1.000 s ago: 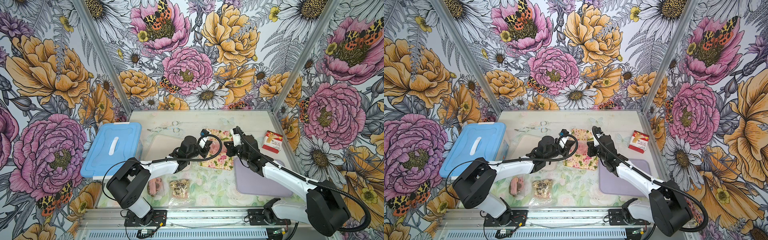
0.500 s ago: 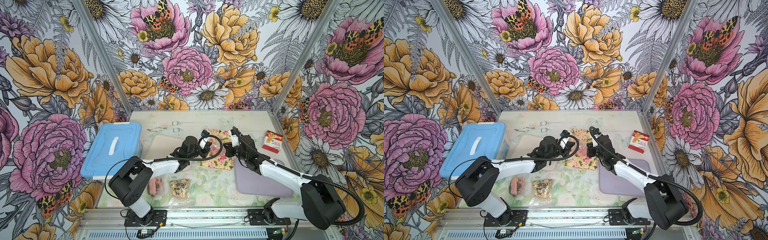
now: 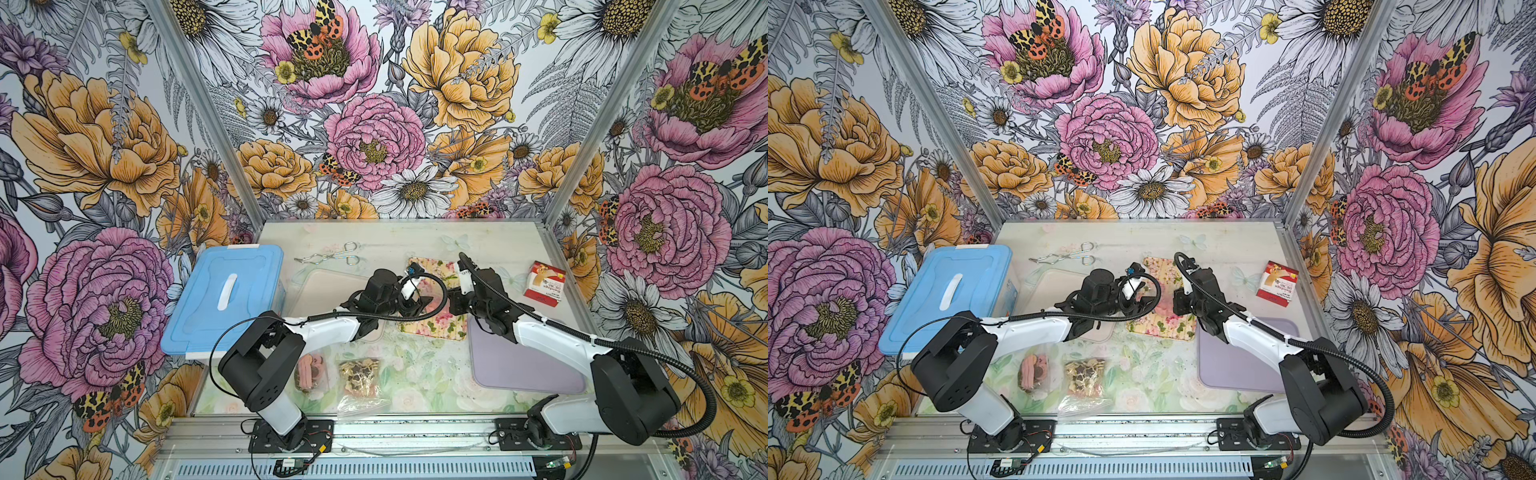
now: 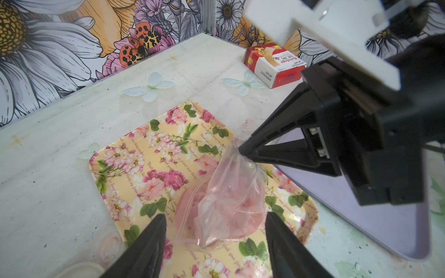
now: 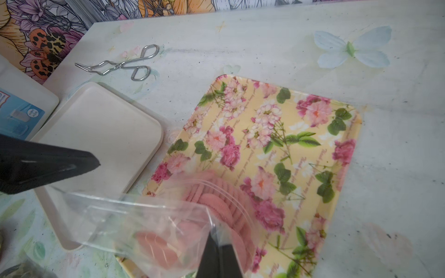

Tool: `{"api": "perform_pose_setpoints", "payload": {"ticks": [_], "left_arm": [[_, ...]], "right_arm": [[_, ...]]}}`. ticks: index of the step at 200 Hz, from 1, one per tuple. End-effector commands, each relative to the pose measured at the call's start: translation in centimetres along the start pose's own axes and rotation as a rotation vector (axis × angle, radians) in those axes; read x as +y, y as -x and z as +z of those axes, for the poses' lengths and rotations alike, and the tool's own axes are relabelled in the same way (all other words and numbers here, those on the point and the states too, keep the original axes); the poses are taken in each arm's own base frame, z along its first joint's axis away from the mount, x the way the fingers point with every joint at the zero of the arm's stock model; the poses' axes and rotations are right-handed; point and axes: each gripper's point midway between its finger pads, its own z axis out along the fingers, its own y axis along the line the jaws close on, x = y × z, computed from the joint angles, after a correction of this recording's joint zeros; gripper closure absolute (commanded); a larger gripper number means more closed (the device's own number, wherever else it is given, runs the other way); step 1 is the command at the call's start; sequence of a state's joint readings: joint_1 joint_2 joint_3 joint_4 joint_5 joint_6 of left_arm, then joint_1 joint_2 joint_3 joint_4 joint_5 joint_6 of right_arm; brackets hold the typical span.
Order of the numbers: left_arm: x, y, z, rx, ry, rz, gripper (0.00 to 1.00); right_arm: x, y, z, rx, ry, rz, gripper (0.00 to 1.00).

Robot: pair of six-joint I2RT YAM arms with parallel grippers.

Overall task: Pour cookies out of the ziploc bag
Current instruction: 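Pour the cookies out of the ziploc bag onto the tray.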

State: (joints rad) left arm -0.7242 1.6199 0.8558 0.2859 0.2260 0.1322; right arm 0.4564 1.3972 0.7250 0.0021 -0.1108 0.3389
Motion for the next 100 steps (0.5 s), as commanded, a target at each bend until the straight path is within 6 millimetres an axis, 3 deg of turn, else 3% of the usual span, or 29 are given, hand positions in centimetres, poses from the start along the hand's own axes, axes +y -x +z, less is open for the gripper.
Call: {"api": "perform_pose_setpoints", "payload": {"ticks": [1,54,100], "left_arm": [[-0.8,-0.7,0.6,0.053,-0.032,0.059,0.32],[-1.8,-2.9,2.5,0.137,-0.099,0.078,0.33],[-0.9,-4.7,4.5,0.167,0.014,0.097,0.35]], "right_arm": [[0.3,0.7,0.3,0.012,0.021,0.010,1.00],[0.8,0.3,0.5,0.033,0.050,0.031,1.00],[0.6,0.3,0.3,0.033,0.036,0.024,1.00]]}}
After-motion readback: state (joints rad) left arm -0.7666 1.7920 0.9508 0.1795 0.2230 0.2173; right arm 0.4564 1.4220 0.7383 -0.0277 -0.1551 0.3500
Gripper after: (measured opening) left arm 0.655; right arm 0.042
